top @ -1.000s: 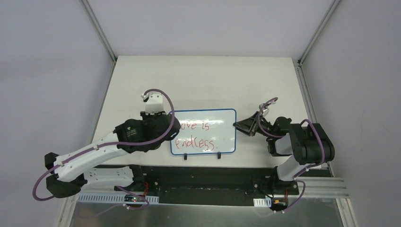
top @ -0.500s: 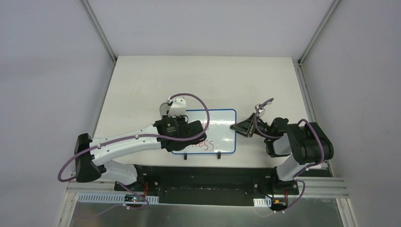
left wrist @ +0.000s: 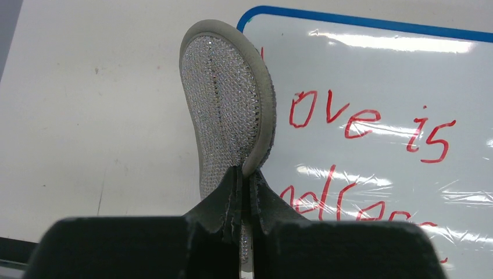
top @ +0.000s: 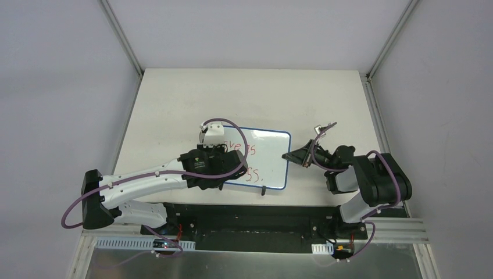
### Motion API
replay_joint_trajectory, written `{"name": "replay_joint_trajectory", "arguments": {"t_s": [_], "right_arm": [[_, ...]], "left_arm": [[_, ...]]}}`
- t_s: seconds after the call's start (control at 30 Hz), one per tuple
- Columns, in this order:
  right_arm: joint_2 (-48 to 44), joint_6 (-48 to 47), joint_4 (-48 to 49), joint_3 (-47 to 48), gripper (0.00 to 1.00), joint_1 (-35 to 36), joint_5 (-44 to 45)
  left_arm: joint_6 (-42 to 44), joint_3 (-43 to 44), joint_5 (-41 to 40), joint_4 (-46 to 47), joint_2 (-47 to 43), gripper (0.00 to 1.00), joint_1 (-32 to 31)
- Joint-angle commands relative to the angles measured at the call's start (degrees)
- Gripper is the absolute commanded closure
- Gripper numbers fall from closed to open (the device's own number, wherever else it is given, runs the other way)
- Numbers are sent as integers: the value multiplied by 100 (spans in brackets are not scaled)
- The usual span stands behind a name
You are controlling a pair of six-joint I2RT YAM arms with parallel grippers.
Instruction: Erase the whiteboard
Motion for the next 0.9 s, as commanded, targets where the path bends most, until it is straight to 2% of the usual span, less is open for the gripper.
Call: {"name": "replay_joint_trajectory", "arguments": {"t_s": [0.0, 0.33, 0.4, 0.43, 0.47, 0.53, 0.57, 0.67, 0.73, 0.87], "right_arm": [[-69, -389, 1060, -167, 94, 98, 51], [-315, -909, 953, -290, 95, 425, 30], [-344, -1013, 694, -238, 82, 565, 25], [-343, -993, 646, -240, 72, 572, 78], [-348, -952, 635, -275, 62, 577, 189], [-439, -873, 597, -340, 34, 573, 419], [-525, -832, 539, -346, 25, 568, 499], [-1019, -818, -184, -311, 18, 466, 573], [-1540, -1076, -1072, -229, 16, 381, 691], [-2703, -2323, -4115, 386, 16, 367, 1159]], "left_arm": [[-22, 98, -85, -2, -26, 100, -24], [58, -16, -104, 74, -218, 100, -23], [97, -128, -61, 171, -336, 100, -24], [107, -171, -40, 214, -391, 100, -18], [128, -231, -14, 278, -450, 100, -20], [188, -336, 42, 415, -546, 100, -18], [216, -374, 73, 459, -591, 100, -16], [245, -443, 139, 509, -661, 100, -23], [250, -477, 167, 537, -710, 100, -18], [241, -584, 232, 674, -744, 100, -25]]}}
